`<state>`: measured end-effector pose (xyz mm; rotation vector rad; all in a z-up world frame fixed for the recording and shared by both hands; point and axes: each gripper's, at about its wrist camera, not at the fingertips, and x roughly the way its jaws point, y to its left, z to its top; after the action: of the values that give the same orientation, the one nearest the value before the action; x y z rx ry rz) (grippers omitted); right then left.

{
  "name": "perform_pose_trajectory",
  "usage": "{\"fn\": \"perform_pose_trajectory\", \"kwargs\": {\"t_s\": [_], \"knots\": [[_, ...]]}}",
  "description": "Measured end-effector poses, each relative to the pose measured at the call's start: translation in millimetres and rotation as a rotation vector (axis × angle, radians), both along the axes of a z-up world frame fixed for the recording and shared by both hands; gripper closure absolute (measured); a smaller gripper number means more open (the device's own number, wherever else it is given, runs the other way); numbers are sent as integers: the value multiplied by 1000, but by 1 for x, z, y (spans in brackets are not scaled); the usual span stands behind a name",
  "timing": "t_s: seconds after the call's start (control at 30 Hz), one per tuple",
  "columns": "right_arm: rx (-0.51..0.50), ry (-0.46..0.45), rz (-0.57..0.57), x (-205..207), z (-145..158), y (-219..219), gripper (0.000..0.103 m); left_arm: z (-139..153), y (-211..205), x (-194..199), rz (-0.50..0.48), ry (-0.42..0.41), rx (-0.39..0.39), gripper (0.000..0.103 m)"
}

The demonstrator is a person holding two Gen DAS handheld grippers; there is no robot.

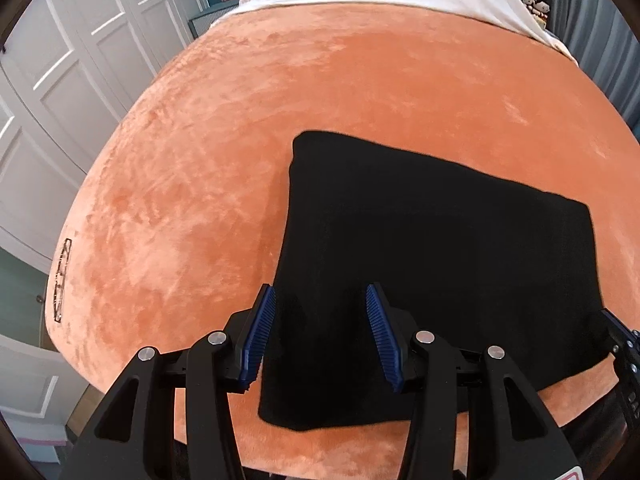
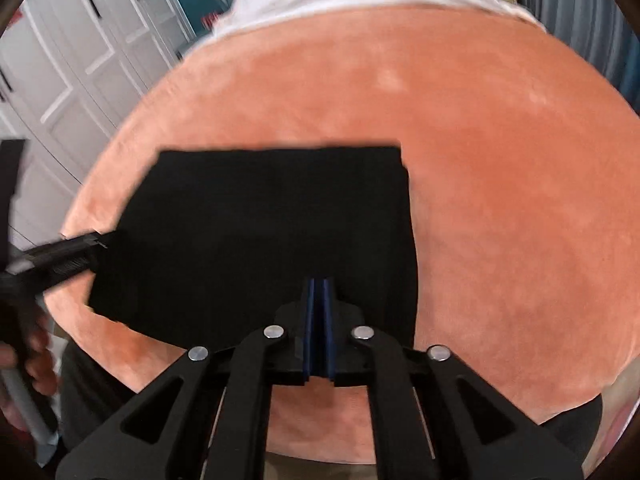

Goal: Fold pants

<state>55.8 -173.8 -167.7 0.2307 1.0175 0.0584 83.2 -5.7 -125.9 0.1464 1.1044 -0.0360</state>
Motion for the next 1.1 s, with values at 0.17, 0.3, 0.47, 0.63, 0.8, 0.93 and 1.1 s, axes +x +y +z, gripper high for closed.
{"fn": "perform_pose_trajectory", "kwargs": {"t_s": [0.17,0.3,0.47,0.63,0.8,0.93,1.1], "knots": [[-10,44,-23,-5,-31,-7,103,20,-6,-15,-8,-63,14,57],[-42,46,-18,-8,-31,-3,103,41,-11,-30,-22,-125,31,57],[-18,42,-28,-6,-29,-5,103,59,-12,-40,-25,-163,27,57],[57,48,-57,-10,-27,-16,103,60,-12,-44,-19,-158,36,57],[37,13,-23,-21,-6,-4,98,55,-10,-46,-12,-134,45,57],[0,47,1,-25,-20,3,101,55,-10,-49,-13,-124,39,57],[98,73,-45,-23,-39,-14,103,54,-8,-51,-13,-125,48,57]]}}
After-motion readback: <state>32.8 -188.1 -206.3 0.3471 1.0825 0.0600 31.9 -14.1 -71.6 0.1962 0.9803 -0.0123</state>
